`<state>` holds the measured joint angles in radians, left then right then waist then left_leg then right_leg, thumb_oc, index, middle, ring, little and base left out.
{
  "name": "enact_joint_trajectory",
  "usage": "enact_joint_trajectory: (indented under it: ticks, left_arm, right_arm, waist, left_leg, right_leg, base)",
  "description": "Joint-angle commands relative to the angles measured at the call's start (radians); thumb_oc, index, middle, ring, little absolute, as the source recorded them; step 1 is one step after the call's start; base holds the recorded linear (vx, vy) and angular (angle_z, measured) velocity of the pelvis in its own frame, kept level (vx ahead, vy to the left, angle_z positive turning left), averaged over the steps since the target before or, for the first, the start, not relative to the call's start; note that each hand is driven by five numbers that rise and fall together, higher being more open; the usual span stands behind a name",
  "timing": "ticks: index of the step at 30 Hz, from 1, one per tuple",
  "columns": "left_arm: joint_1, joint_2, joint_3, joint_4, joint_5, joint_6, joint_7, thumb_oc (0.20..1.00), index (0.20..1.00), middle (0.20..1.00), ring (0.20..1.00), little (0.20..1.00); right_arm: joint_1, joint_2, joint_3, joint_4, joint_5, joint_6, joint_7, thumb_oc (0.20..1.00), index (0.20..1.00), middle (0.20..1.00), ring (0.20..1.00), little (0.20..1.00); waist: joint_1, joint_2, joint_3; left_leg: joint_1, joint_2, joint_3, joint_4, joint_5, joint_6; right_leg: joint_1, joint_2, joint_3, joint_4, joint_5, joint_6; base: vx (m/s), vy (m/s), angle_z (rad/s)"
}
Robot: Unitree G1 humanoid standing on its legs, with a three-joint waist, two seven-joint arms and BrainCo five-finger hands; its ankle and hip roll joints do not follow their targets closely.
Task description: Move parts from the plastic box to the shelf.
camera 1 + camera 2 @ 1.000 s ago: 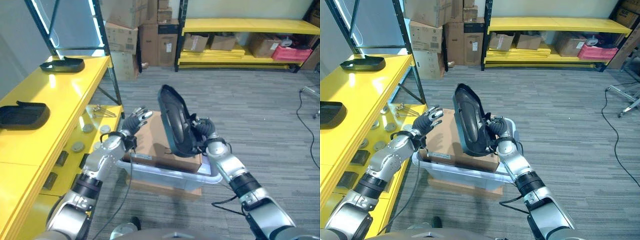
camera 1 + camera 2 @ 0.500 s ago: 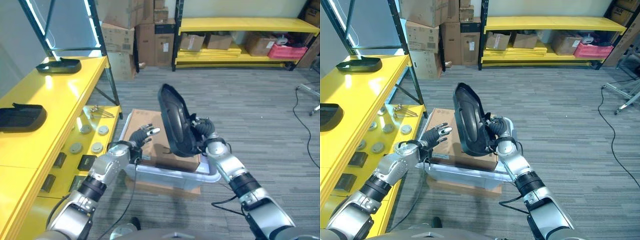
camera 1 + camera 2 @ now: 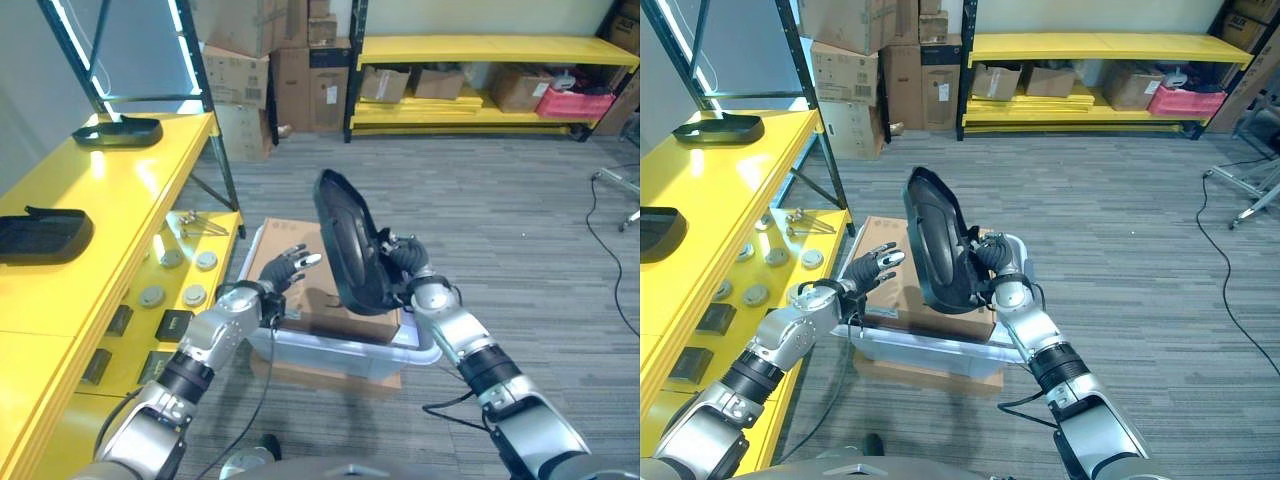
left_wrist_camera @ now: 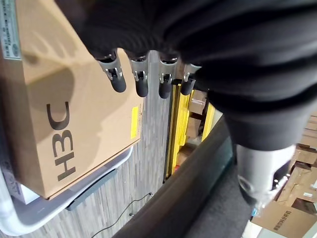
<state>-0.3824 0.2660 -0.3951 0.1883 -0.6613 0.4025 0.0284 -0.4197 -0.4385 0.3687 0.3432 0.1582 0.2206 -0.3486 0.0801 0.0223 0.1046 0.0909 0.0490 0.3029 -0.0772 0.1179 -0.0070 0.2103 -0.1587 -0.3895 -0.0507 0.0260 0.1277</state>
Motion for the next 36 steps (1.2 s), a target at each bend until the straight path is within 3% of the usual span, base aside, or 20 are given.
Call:
enact_joint_trajectory:
  ticks: [1,35,36]
  left_arm:
    - [-0.096,-0.031,-0.038,0.010,0.024,-0.081,-0.054,1.000,1.000,1.000,1.000,1.000]
    - [-0.131,-0.074,-0.175,0.018,0.034,-0.107,-0.080,1.000,1.000,1.000,1.000,1.000]
    - [-0.131,-0.075,-0.177,0.018,0.032,-0.110,-0.080,0.827,0.827,0.827,0.827,0.827]
  right_arm:
    - [-0.143,0.007,-0.020,0.018,-0.021,-0.088,0.001,0.200,0.200,0.200,0.200,0.200]
    - [-0.169,0.053,0.028,0.011,-0.064,-0.061,0.026,0.200,0.200,0.200,0.200,0.200]
    - [-0.169,0.053,0.029,0.012,-0.064,-0.062,0.026,0.200,0.200,0.200,0.200,0.200]
  waist:
    - [0.035,0.009,-0.044]
    - [0.009,0.006,-0.044]
    - [0.009,0.006,-0.043]
  left_leg:
    - [0.030,0.037,-0.028,0.038,-0.102,-0.034]
    - [0.031,0.039,-0.012,0.030,-0.102,-0.035]
    - [0.031,0.039,-0.012,0.029,-0.102,-0.035]
  right_leg:
    - [-0.045,-0.052,-0.045,0.088,-0.053,0.066]
    - [-0.055,-0.053,-0.035,0.089,-0.056,0.067]
    - [-0.055,-0.053,-0.035,0.089,-0.056,0.067]
  base:
    - [0.00,0.000,0.00]
    - [0.00,0.000,0.00]
    - [0.00,0.000,0.00]
